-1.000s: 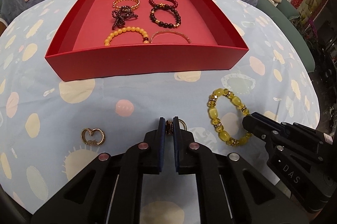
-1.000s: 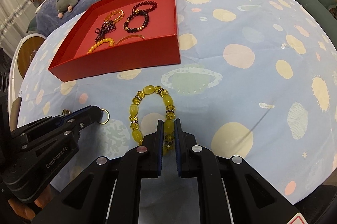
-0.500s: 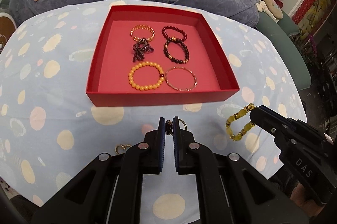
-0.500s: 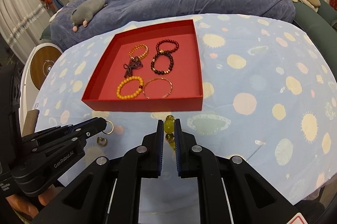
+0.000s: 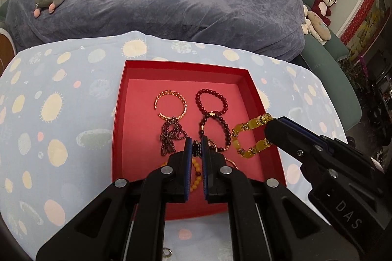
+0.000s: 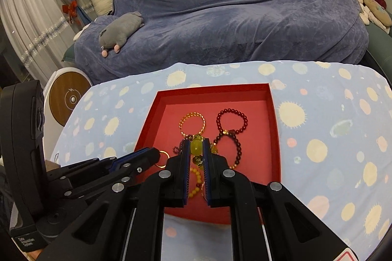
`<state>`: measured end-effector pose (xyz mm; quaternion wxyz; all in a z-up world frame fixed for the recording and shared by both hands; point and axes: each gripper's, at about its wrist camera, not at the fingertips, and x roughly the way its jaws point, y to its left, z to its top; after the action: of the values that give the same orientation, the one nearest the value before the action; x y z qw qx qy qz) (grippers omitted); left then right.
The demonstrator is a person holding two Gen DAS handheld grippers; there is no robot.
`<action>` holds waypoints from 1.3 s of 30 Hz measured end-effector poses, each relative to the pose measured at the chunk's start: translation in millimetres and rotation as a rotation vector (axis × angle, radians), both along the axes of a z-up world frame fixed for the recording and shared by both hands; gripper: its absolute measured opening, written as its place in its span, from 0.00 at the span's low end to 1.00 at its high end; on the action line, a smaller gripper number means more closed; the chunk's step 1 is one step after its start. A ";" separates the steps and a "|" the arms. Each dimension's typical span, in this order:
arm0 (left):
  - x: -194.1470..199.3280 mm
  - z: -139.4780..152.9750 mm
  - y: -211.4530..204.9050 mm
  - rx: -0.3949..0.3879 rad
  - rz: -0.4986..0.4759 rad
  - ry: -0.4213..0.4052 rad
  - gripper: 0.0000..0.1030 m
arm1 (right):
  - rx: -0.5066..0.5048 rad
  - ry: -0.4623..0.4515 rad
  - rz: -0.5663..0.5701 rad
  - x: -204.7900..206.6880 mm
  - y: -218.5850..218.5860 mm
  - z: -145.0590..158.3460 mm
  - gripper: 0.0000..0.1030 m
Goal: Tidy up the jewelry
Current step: 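Lower the bracelet and ring into the red box and open both tools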
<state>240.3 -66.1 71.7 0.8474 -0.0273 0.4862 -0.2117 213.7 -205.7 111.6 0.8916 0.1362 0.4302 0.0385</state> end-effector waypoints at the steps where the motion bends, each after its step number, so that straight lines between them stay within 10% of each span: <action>1: 6.4 -6.4 -1.8 0.006 0.002 0.009 0.07 | -0.002 0.011 -0.005 5.9 -1.0 -7.0 0.09; 17: 32.1 -76.6 -6.7 0.081 0.026 0.109 0.09 | -0.084 0.174 -0.050 23.2 -23.2 -89.7 0.10; 24: 25.9 -68.9 -0.4 0.089 0.068 0.067 0.49 | -0.093 0.146 -0.082 15.1 -24.7 -81.6 0.30; 39: -19.7 -29.4 9.2 0.078 0.057 0.005 0.50 | -0.095 0.076 -0.058 -31.1 -9.3 -37.4 0.32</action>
<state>220.6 -56.9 42.3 0.8524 -0.0086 0.4951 -0.1682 182.6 -215.0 74.2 0.8807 0.1075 0.4612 -0.0131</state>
